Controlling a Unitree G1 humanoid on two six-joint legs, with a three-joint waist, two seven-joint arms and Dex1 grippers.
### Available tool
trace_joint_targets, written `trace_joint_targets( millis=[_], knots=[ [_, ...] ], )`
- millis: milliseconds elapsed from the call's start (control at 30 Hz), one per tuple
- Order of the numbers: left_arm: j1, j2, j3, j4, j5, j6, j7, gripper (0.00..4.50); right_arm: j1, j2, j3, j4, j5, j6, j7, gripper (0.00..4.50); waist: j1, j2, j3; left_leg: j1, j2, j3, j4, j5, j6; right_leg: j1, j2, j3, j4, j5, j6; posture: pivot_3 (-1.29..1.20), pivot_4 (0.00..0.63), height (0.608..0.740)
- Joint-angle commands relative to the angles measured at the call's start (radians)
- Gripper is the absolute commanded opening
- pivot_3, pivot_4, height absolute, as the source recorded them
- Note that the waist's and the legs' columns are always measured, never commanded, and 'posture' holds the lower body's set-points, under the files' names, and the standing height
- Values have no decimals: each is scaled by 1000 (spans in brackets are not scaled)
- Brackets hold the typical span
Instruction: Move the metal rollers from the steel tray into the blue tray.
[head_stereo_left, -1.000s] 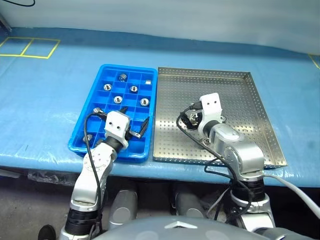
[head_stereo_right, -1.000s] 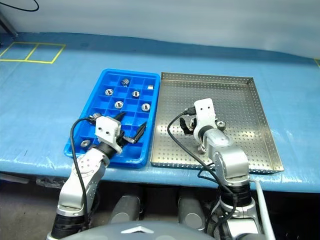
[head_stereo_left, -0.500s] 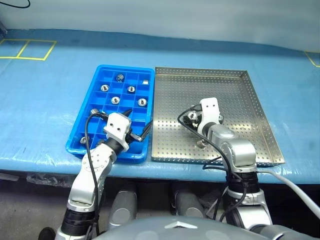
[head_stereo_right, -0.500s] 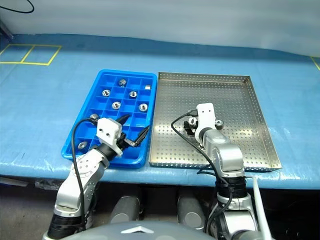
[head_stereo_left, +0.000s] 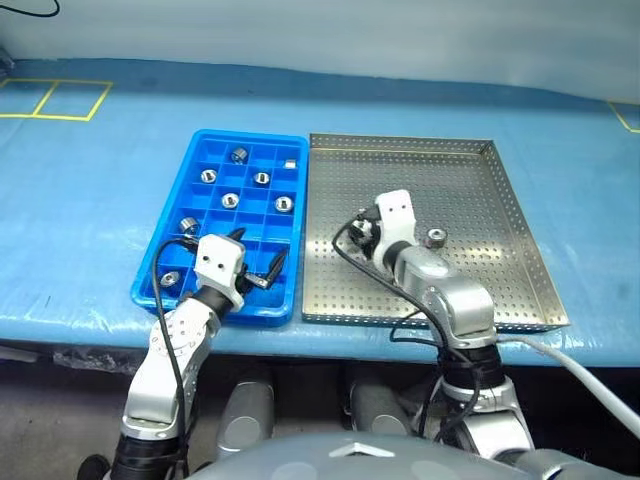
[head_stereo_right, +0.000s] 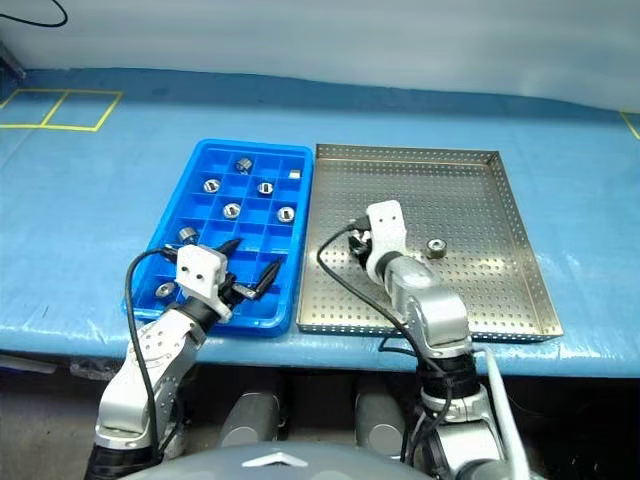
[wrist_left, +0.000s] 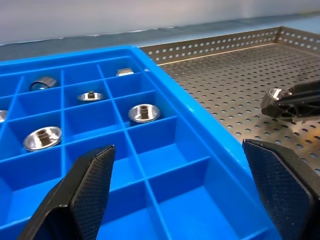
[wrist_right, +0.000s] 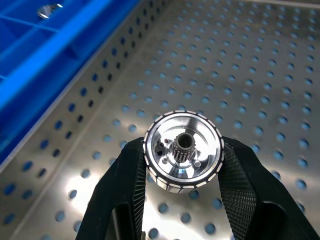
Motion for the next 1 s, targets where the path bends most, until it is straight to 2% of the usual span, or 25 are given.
trace_joint_targets(
  millis=[33, 233, 533, 1000],
  knots=[
    [22, -4, 21, -70, -5, -18, 25, 4500, -75, 36, 41, 0, -4, -67, 14, 1710, 5, 0, 0, 0, 0, 0, 0, 0, 0, 0, 0, 0, 0, 0, 0, 211, 150, 740],
    [94, -10, 56, -116, -2, -24, 66, 4500, -178, 106, 104, 126, -20, -149, 39, 1710, 31, 0, 0, 0, 0, -1, -4, 0, 0, -1, 0, -1, 0, 0, -1, 284, 150, 740],
    [146, -13, 95, -143, -3, -14, 100, 4500, -208, 166, 168, 318, -52, -247, 78, 1710, 69, 1, 0, 0, 0, -1, -4, 0, 0, -1, 0, -2, -1, -1, -2, 326, 150, 740],
    [130, -14, 72, -128, -4, -11, 102, 4500, -180, 219, 201, 383, -63, -267, 133, 1710, 85, 1, 0, 0, 0, -1, -6, 0, 0, -2, 0, -2, -1, -2, -3, 305, 150, 740]
  ],
)
